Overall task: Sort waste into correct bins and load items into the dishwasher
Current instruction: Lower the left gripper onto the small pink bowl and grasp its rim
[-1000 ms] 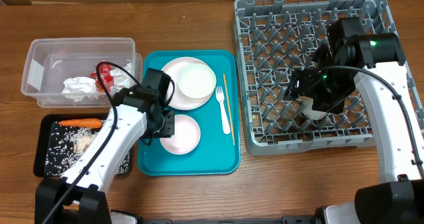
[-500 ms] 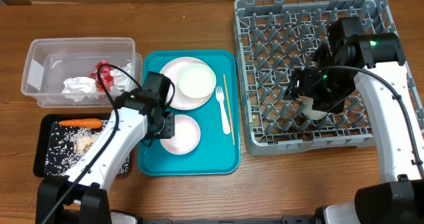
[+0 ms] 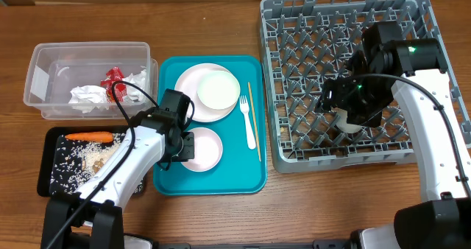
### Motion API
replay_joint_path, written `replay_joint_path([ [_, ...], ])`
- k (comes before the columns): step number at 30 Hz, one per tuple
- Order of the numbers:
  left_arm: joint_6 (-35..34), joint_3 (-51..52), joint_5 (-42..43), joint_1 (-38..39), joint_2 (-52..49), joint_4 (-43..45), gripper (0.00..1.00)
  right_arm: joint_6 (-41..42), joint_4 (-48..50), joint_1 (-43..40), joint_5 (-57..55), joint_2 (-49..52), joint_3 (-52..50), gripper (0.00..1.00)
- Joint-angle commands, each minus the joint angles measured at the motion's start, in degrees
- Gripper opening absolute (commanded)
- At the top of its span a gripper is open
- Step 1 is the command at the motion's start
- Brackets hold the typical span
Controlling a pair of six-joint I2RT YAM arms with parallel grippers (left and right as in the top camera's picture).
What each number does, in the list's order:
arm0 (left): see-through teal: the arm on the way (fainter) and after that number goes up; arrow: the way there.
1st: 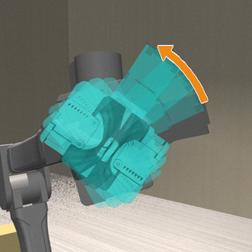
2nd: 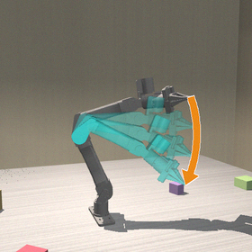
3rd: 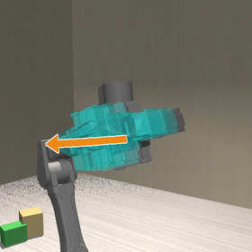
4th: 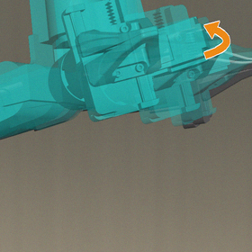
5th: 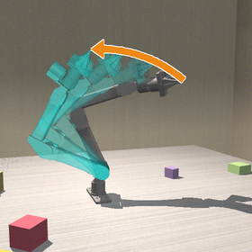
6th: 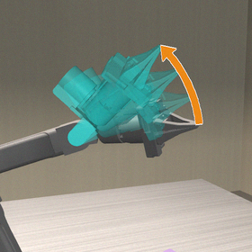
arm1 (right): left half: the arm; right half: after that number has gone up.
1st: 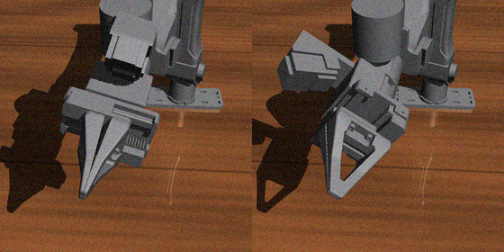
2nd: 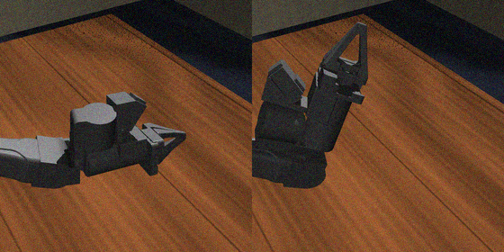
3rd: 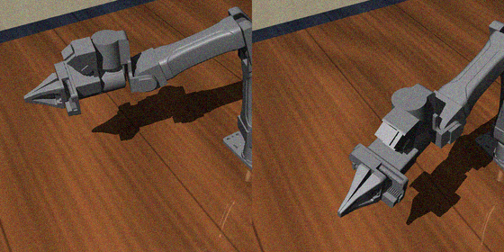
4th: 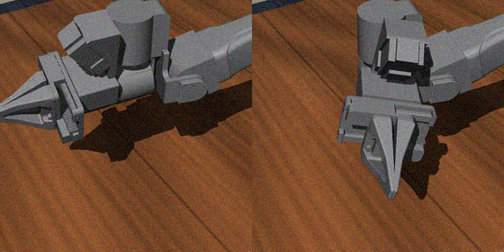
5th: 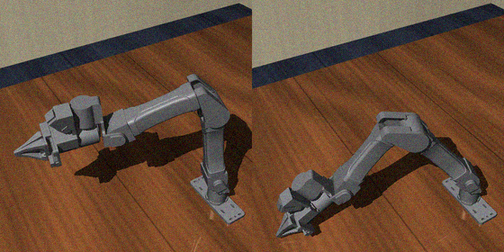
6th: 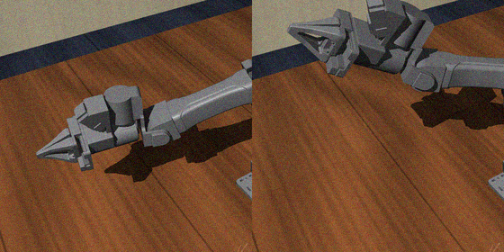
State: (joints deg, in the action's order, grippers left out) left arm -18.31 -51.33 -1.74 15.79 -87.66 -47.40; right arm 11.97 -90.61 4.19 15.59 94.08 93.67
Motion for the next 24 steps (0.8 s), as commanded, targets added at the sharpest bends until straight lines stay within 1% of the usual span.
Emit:
replay_joint_path([
  [1,-0.15,0.46,0.26,0.42,-0.20,0.48,0.22,-0.24,0.31,0.31,-0.52,-0.31,-0.24,0.84],
  [8,-0.15,0.50,0.28,0.48,-0.20,0.79,0.21,-0.26,0.33,0.31,-0.52,-0.31,-0.24,0.84],
  [9,-0.15,0.50,0.31,0.48,-0.20,0.74,0.18,-0.24,0.33,0.31,-0.55,-0.31,-0.24,0.84],
  [12,-0.13,0.50,0.28,0.48,-0.20,0.48,0.04,-0.26,0.35,0.31,-0.55,-0.31,-0.24,0.84],
  [22,-0.13,-0.94,1.33,0.48,0.66,-1.49,0.04,-0.24,0.52,0.31,-0.52,-0.31,-0.24,0.85],
  [24,-0.13,-2.99,1.36,0.48,1.40,-3.04,0.04,-0.24,0.57,0.31,-0.52,-0.31,-0.24,0.90],
])
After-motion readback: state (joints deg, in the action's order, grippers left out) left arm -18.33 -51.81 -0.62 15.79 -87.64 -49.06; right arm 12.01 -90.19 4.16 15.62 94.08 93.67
